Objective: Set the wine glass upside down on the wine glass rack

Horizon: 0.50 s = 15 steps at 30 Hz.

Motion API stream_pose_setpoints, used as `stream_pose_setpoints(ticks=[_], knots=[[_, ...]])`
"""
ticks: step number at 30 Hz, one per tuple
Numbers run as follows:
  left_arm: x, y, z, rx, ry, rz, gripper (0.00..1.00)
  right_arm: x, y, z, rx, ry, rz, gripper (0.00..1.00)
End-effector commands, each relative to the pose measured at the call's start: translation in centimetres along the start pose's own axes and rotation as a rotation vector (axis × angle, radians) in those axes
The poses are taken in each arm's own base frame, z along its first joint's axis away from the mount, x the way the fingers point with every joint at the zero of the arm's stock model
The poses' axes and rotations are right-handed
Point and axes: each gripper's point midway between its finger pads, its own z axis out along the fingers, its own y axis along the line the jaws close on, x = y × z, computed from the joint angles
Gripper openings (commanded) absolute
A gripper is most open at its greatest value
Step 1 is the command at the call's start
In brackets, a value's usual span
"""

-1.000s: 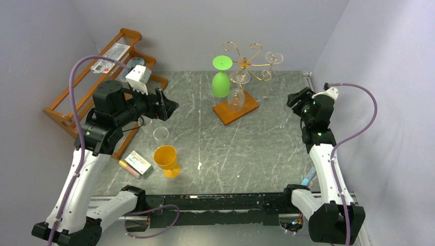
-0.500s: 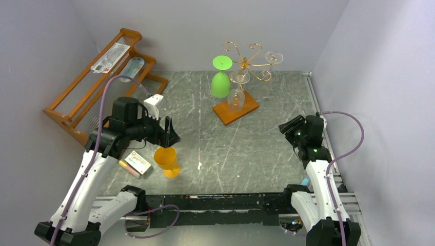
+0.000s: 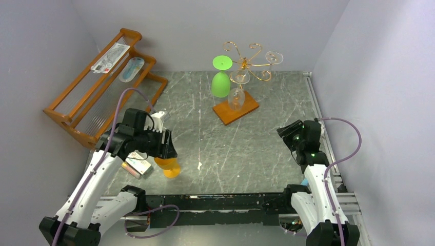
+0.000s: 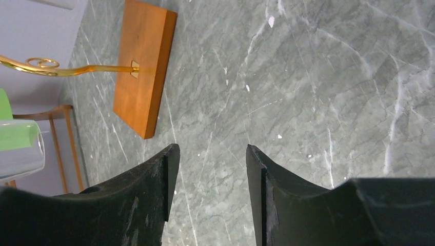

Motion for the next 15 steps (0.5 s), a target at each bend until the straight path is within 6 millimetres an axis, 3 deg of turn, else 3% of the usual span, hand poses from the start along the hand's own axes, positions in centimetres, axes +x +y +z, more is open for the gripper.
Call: stream_pose_setpoints(ticks=[1, 10, 15], knots=[[1.6, 0.2, 0.7, 0.002, 0.059, -0.035, 0.63, -0.3, -0.1, 0.2, 0.007, -0.032, 0.001, 0.54], [2.3, -0.6, 4.0, 0.017, 0.127, 0.005, 0.67, 0.7, -0.7, 1.0, 0.009, -0.008, 0.013, 0.54], [2.3, -1.2, 5.1, -0.064, 0.158, 0.059, 0.51, 0.5, -0.8, 0.9, 0.018, -0.015, 0.004, 0.54]])
